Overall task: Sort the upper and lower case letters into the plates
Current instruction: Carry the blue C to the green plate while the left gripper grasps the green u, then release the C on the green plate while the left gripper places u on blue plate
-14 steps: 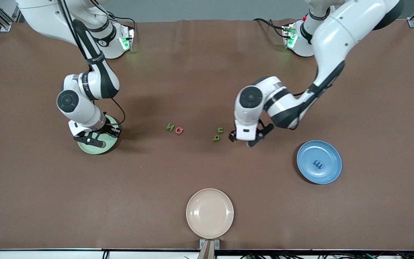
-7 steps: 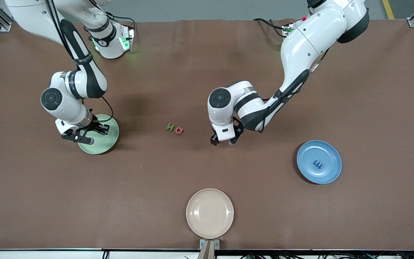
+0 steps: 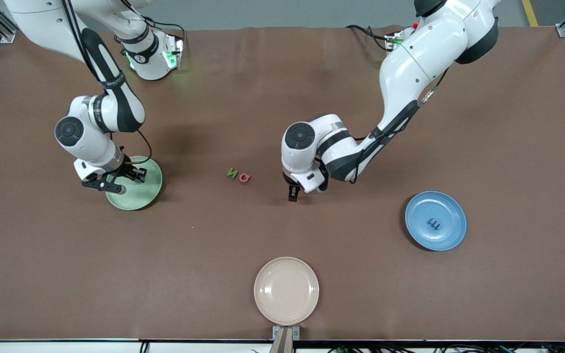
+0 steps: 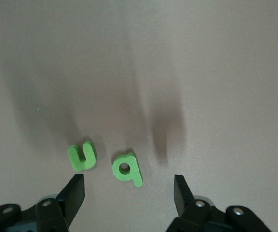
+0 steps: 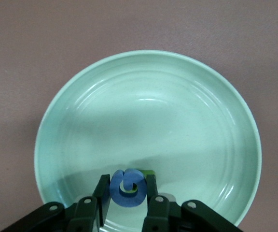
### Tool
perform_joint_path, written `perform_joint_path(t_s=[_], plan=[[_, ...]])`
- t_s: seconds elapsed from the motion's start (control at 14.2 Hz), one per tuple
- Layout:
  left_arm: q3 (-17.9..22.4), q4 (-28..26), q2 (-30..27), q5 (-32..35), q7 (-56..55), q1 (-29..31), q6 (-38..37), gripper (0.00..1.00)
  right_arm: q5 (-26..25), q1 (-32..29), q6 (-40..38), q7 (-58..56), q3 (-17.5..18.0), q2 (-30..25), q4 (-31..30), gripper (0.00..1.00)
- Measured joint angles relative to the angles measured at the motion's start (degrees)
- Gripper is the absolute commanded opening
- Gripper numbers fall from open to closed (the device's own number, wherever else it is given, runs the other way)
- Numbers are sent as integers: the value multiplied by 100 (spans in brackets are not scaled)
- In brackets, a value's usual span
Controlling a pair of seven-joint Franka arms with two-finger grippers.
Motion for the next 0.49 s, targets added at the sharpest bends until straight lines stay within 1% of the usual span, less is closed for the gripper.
perform_joint_path(t_s=[0.07,0.14,0.35,0.49], plan=[[64,7,1,0,-85,-66,12,78,-1,-56,77,-75,-1,23,-29,0],[144,12,5,0,-144,-150,16,75,-2,-108,136,-136,-1,51,-51,0],[388,18,39,-1,-223,-403,30,74,-2,-165,318,-211,0,171,-72,0],[417,46,47,-1,-251,-450,42,73,-3,-165,371,-212,11,241,-74,0]])
